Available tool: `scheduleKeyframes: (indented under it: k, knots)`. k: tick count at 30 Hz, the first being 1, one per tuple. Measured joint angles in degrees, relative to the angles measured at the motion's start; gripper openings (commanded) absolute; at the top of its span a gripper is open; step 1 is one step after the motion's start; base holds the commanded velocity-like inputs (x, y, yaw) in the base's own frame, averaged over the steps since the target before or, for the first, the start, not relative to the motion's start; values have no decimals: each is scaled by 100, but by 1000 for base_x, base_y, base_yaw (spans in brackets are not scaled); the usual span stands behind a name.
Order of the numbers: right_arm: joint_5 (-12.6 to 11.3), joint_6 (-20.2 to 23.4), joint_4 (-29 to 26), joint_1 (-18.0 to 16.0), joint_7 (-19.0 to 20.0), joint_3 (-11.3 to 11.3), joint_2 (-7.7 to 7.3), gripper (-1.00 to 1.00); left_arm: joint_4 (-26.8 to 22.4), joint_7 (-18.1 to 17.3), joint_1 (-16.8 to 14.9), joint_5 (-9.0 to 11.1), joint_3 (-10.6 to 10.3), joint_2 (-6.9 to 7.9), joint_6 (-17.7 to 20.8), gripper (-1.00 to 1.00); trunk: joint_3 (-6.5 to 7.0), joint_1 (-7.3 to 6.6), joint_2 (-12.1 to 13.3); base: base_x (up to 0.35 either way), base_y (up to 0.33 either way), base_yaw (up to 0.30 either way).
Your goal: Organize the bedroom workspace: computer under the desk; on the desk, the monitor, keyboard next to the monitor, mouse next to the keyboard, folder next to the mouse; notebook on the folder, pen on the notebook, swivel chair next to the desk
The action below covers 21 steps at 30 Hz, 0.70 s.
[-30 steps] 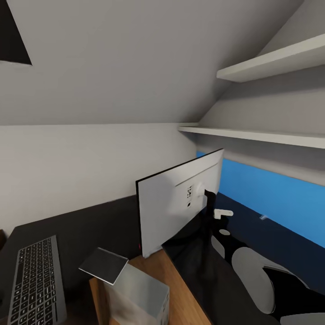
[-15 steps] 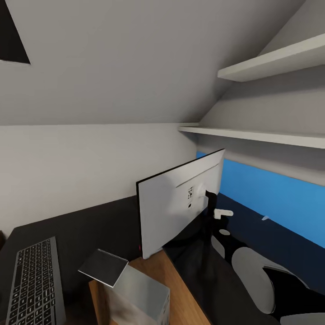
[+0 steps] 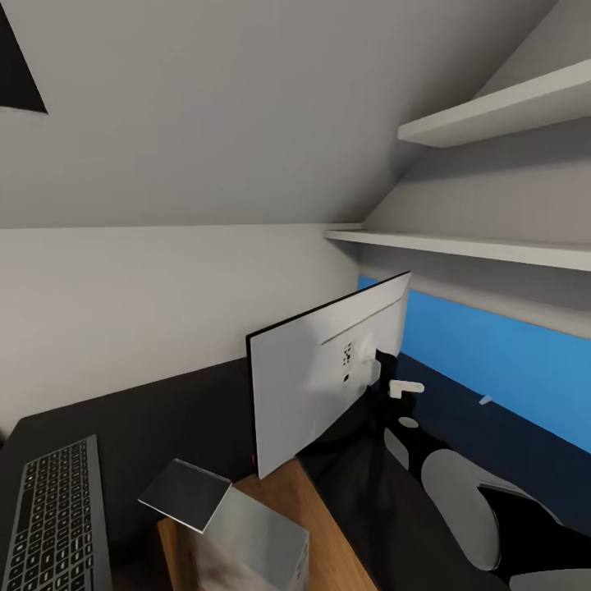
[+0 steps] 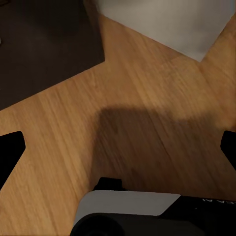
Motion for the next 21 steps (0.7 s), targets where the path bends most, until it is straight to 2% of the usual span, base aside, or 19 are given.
scheduleKeyframes:
  k: [21]
  knots:
    - [4,0,-5,0,0,0,0,100,44,2,-1,6,-1,-24,17,100,0,0,0,16,0,0]
